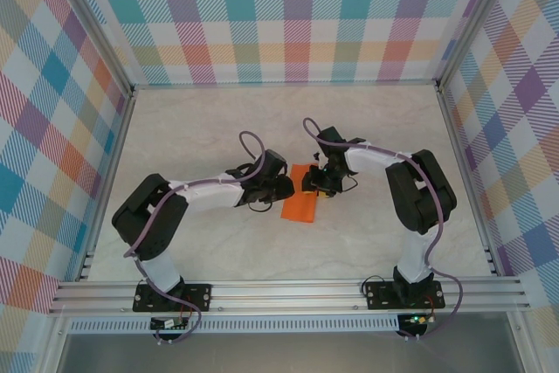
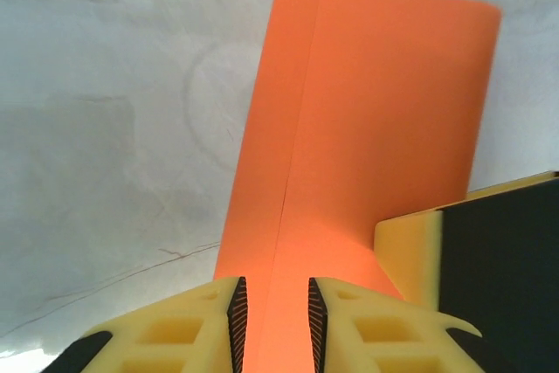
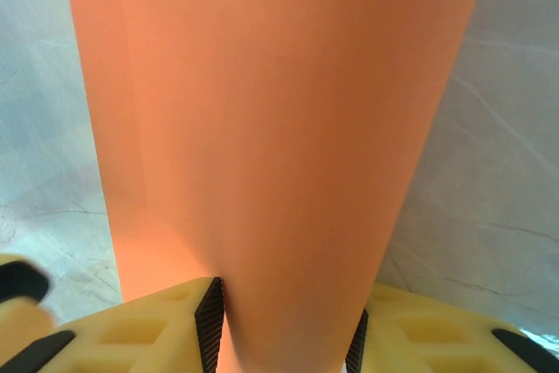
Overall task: Fold a paper plane with a square sheet of paper (pick it up from the middle)
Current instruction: Hold the square sheet of paper at the center of the table.
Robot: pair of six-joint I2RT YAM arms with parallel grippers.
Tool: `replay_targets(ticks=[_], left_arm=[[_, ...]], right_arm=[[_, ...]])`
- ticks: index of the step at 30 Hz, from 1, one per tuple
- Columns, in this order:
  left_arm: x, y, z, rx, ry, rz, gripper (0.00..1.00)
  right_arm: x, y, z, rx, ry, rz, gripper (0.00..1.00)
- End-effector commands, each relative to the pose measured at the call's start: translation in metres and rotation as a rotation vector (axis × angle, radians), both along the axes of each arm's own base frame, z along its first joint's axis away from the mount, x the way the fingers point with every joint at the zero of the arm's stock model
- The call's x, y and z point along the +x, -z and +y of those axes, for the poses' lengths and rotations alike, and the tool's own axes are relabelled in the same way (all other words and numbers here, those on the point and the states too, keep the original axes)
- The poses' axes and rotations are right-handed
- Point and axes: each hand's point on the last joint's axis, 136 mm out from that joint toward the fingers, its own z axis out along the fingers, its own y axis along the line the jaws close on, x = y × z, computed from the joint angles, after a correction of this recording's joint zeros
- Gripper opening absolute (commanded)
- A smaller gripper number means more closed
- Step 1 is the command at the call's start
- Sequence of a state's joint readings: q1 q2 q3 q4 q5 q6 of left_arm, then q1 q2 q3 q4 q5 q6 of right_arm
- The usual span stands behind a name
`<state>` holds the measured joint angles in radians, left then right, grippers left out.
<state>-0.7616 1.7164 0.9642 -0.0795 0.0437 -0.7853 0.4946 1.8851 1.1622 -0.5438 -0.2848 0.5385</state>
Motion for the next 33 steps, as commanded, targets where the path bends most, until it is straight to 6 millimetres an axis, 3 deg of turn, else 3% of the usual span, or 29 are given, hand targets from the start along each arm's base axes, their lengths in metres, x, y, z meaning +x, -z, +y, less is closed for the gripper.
replay_targets(ticks=[1, 12, 33], left_arm=[[-0.001, -0.008, 0.017, 0.056, -0.038, -0.053, 0.3], [-0.002, -0.011, 0.015, 0.028, -0.03, -0.065, 0.38], [-0.003, -0.006, 0.019, 0.047, -0.039, -0.057, 0.38]], right_arm=[[-0.004, 0.022, -0.011, -0.087, 0.042, 0.05, 0.42], [-0.006, 0.035, -0.017, -0.14, 0.051, 0.088, 0.51], [-0.013, 0.067, -0.032, -0.292, 0.058, 0.152, 0.57]])
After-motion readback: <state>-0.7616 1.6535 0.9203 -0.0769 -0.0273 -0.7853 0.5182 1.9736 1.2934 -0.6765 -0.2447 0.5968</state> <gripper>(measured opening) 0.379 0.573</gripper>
